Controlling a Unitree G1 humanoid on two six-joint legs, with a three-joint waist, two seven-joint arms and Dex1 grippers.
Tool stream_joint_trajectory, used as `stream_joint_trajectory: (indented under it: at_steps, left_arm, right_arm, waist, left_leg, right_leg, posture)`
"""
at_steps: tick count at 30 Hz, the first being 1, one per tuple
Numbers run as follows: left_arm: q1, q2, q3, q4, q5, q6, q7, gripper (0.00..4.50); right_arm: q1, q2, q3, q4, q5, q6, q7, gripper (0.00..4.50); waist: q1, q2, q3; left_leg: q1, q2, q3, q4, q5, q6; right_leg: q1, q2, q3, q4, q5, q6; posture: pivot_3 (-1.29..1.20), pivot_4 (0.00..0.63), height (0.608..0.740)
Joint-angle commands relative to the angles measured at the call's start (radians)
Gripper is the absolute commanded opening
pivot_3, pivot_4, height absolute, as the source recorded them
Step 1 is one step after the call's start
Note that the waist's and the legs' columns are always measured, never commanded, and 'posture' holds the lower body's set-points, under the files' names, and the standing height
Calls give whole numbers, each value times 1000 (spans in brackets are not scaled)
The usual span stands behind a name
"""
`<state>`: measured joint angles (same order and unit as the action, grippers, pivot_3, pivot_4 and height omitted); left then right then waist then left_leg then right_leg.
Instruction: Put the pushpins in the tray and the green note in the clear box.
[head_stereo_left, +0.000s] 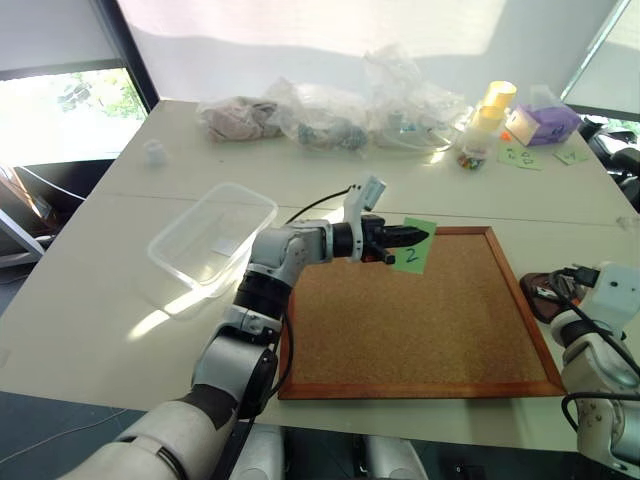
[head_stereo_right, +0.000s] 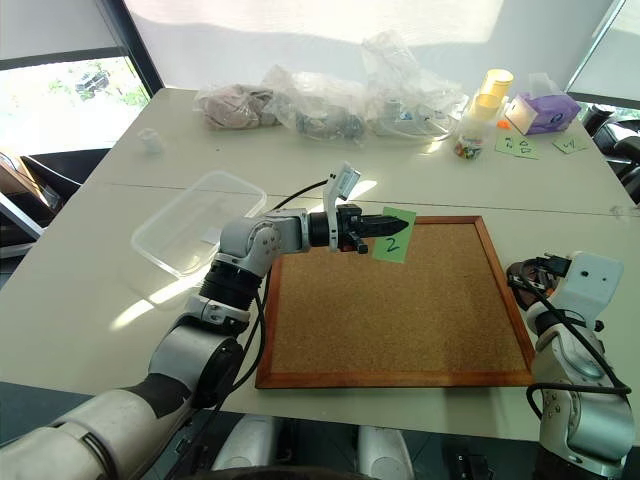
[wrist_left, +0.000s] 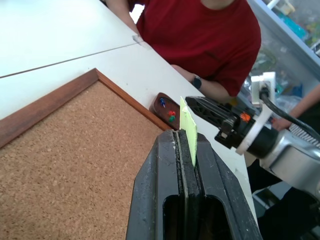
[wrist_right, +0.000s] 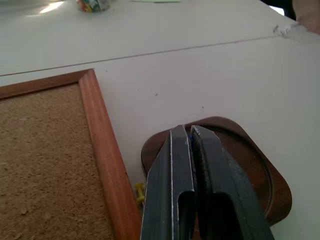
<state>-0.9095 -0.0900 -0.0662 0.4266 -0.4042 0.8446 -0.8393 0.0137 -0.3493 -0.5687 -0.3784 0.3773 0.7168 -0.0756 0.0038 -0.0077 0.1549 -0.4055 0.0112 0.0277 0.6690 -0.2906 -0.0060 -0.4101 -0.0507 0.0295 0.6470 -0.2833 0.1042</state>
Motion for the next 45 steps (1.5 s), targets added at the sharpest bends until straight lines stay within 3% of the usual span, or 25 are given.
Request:
stream_joint_trajectory:
  at_steps: [1, 9, 13, 17, 19, 28, 37, 45]
  left_arm:
    - [0, -3, -11, -42, -10, -13, 13, 15]
    - [18, -6, -20, -67, -19, -7, 22, 15]
    - [20, -6, -26, -68, -21, -8, 25, 0]
    - [24, -3, -31, -73, -22, -8, 25, 0]
    - [25, -1, -33, -75, -22, -7, 23, 0]
    - [30, 1, -41, -83, -28, -10, 22, 0]
    - [46, 5, -48, -102, -38, -5, 31, 0]
    - [45, 29, -77, -125, -9, -54, 22, 0]
  right_arm:
    - [-26, -20, -38, 26, -10, 11, -15, 0]
    - [-59, -25, -39, 88, -36, 18, -29, 0]
    - [-69, -24, -40, 103, -42, 14, -28, 1361]
    - [-68, -24, -43, 100, -44, 14, -24, 3574]
    - [-66, -23, -44, 92, -44, 13, -22, 4461]
    - [-59, 1, -72, 64, -21, -26, -17, 4461]
    - [-135, 125, -273, 8, 276, 12, -88, 4461]
    - [-41, 72, -216, -43, 273, 5, -56, 4461]
  waist:
    - [0, 0, 0]
    - [0, 0, 0]
    - [0, 0, 0]
    - [0, 0, 0]
    - [0, 0, 0]
    - [0, 0, 0]
    - [0, 1, 0]
    - [0, 1, -1]
  left_leg:
    - [0, 0, 0, 0, 0, 0]
    - [0, 0, 0, 0, 0, 0]
    - [0, 0, 0, 0, 0, 0]
    - [0, 0, 0, 0, 0, 0]
    - [0, 0, 0, 0, 0, 0]
    - [0, 0, 0, 0, 0, 0]
    - [0, 0, 0, 0, 0, -1]
    - [0, 0, 0, 0, 0, -1]
  right_leg:
    - [0, 0, 0, 0, 0, 0]
    - [0, 0, 0, 0, 0, 0]
    - [0, 0, 0, 0, 0, 0]
    - [0, 0, 0, 0, 0, 0]
    - [0, 0, 0, 0, 0, 0]
    - [0, 0, 0, 0, 0, 0]
    - [0, 0, 0, 0, 0, 0]
    - [0, 0, 1, 0, 0, 0]
  posture:
    - [0, 150, 740]
    - [0, 150, 740]
    - [0, 150, 740]
    - [0, 150, 740]
    - [0, 150, 740]
    - [0, 150, 740]
    - [0, 150, 740]
    - [0, 150, 740]
